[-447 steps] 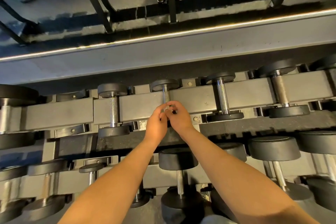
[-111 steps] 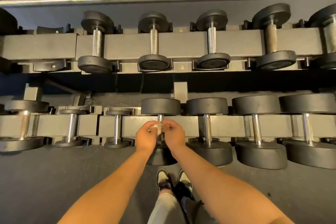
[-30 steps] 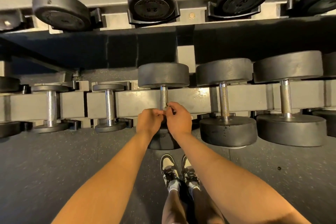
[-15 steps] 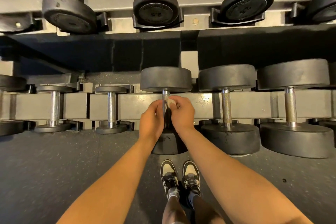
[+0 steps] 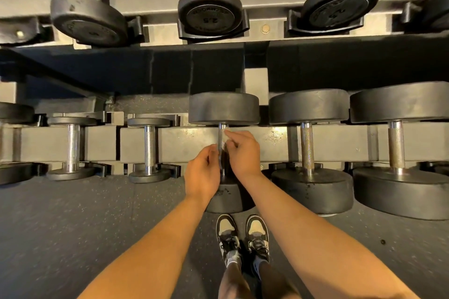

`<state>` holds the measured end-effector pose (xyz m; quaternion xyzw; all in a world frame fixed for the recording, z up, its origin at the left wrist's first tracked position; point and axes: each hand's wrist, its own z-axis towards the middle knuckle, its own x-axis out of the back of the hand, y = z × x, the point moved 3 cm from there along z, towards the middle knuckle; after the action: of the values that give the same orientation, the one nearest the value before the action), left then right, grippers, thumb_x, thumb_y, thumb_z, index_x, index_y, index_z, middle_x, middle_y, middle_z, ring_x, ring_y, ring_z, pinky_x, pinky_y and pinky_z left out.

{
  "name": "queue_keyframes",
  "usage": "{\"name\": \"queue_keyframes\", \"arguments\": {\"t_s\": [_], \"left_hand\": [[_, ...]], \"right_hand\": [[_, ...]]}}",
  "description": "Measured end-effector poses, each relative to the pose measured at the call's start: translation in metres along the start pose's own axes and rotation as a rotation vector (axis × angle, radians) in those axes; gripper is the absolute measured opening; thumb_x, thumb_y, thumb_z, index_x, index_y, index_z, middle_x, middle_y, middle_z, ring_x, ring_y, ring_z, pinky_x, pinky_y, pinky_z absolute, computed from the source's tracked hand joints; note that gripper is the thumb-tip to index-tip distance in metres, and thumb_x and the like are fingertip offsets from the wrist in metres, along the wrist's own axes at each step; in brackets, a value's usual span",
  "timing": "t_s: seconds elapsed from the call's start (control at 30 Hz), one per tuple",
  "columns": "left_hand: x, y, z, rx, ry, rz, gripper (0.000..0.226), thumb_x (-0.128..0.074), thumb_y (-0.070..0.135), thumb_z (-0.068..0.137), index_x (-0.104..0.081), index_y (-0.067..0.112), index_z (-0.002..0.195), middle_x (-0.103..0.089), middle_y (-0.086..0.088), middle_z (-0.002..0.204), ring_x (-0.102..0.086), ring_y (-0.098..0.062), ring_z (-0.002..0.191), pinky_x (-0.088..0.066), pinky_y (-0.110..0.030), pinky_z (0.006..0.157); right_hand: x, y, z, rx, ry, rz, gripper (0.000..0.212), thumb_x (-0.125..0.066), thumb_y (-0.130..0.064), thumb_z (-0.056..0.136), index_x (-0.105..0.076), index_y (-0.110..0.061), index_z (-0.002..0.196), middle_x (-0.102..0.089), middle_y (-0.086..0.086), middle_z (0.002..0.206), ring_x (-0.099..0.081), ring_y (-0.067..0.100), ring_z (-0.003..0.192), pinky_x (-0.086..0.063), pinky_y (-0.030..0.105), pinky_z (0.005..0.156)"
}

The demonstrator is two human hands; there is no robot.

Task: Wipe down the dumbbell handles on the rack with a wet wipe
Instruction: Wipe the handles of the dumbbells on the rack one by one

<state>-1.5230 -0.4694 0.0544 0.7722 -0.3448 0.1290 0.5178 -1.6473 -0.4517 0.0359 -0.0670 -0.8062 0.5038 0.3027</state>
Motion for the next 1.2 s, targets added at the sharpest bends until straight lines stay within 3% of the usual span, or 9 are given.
{"name": "queue_keyframes", "arguments": {"t_s": [0.13, 0.3, 0.4, 0.5, 0.7, 0.87, 1.03, 1.13, 1.2], "left_hand": [[-0.001, -0.003, 0.002, 0.019, -0.016, -0.005, 0.021, -0.041, 0.04, 0.107, -0.061, 0.047, 0.108, -0.065, 0.022, 0.085, -0.066, -0.007, 0.09, -0.051, -0.029, 0.083], [0.0, 0.002, 0.001, 0.06, -0.013, 0.01, 0.031, -0.04, 0.037, 0.107, -0.065, 0.035, 0.126, -0.067, 0.017, 0.094, -0.065, -0.008, 0.095, -0.046, -0.027, 0.081], [0.0, 0.001, 0.001, 0.075, -0.021, -0.006, 0.033, -0.039, 0.041, 0.107, -0.061, 0.04, 0.131, -0.068, 0.017, 0.094, -0.065, -0.005, 0.094, -0.044, -0.025, 0.082], [0.0, 0.002, 0.001, 0.099, -0.026, -0.007, 0.035, -0.039, 0.042, 0.107, -0.055, 0.045, 0.138, -0.067, 0.015, 0.086, -0.061, -0.001, 0.084, -0.046, -0.026, 0.079], [0.001, 0.003, 0.001, 0.097, -0.032, 0.01, 0.035, -0.039, 0.042, 0.106, -0.058, 0.042, 0.136, -0.066, 0.014, 0.089, -0.065, -0.012, 0.09, -0.053, -0.033, 0.084], [-0.001, 0.002, 0.004, 0.072, -0.015, 0.001, 0.032, -0.039, 0.035, 0.107, -0.062, 0.033, 0.13, -0.062, 0.016, 0.094, -0.064, -0.013, 0.096, -0.048, -0.029, 0.086], [0.0, 0.002, 0.004, 0.097, -0.023, 0.045, 0.036, -0.039, 0.037, 0.107, -0.057, 0.04, 0.138, -0.06, 0.015, 0.104, -0.058, -0.01, 0.098, -0.046, -0.027, 0.085], [0.001, 0.004, 0.005, 0.097, -0.045, 0.079, 0.037, -0.036, 0.04, 0.106, -0.054, 0.045, 0.138, -0.06, 0.013, 0.102, -0.06, -0.013, 0.096, -0.05, -0.031, 0.086], [0.001, 0.004, 0.004, 0.088, -0.038, 0.069, 0.036, -0.035, 0.04, 0.107, -0.055, 0.045, 0.137, -0.06, 0.014, 0.101, -0.061, -0.014, 0.097, -0.049, -0.032, 0.088]], "right_hand": [[0.001, -0.002, 0.009, 0.023, -0.001, 0.015, 0.033, -0.058, 0.001, 0.097, -0.068, -0.01, 0.127, -0.059, 0.001, 0.119, -0.056, 0.009, 0.109, -0.034, -0.003, 0.093], [0.0, 0.011, -0.014, 0.033, -0.085, -0.096, 0.033, -0.059, -0.002, 0.097, -0.068, -0.012, 0.127, -0.064, 0.007, 0.116, -0.06, 0.015, 0.106, -0.047, 0.019, 0.101], [0.004, 0.002, -0.002, 0.035, -0.036, -0.025, 0.033, -0.059, -0.001, 0.097, -0.068, -0.012, 0.127, -0.062, 0.004, 0.118, -0.058, 0.01, 0.106, -0.038, 0.002, 0.095], [-0.001, -0.006, 0.007, 0.016, -0.012, -0.001, 0.033, -0.058, -0.002, 0.098, -0.068, -0.013, 0.127, -0.058, 0.0, 0.118, -0.056, 0.008, 0.106, -0.037, -0.002, 0.09], [-0.004, 0.005, -0.017, -0.073, -0.138, -0.134, 0.031, -0.058, -0.001, 0.097, -0.073, -0.015, 0.12, -0.06, 0.006, 0.111, -0.062, 0.016, 0.099, -0.053, 0.027, 0.096], [0.001, -0.011, 0.002, -0.019, 0.003, -0.025, 0.032, -0.057, 0.0, 0.097, -0.07, -0.013, 0.124, -0.058, 0.0, 0.114, -0.056, 0.008, 0.101, -0.04, 0.002, 0.09], [-0.013, -0.006, -0.013, -0.06, -0.06, -0.14, 0.033, -0.056, -0.001, 0.098, -0.072, -0.017, 0.122, -0.055, 0.005, 0.111, -0.059, 0.017, 0.096, -0.049, 0.02, 0.09], [-0.007, -0.002, -0.019, -0.065, -0.076, -0.192, 0.034, -0.056, -0.002, 0.098, -0.07, -0.017, 0.125, -0.058, 0.006, 0.11, -0.061, 0.019, 0.097, -0.049, 0.021, 0.09], [-0.002, -0.012, -0.011, -0.013, -0.026, -0.105, 0.032, -0.056, 0.0, 0.097, -0.071, -0.013, 0.123, -0.059, 0.004, 0.111, -0.059, 0.013, 0.098, -0.047, 0.013, 0.093]]}}
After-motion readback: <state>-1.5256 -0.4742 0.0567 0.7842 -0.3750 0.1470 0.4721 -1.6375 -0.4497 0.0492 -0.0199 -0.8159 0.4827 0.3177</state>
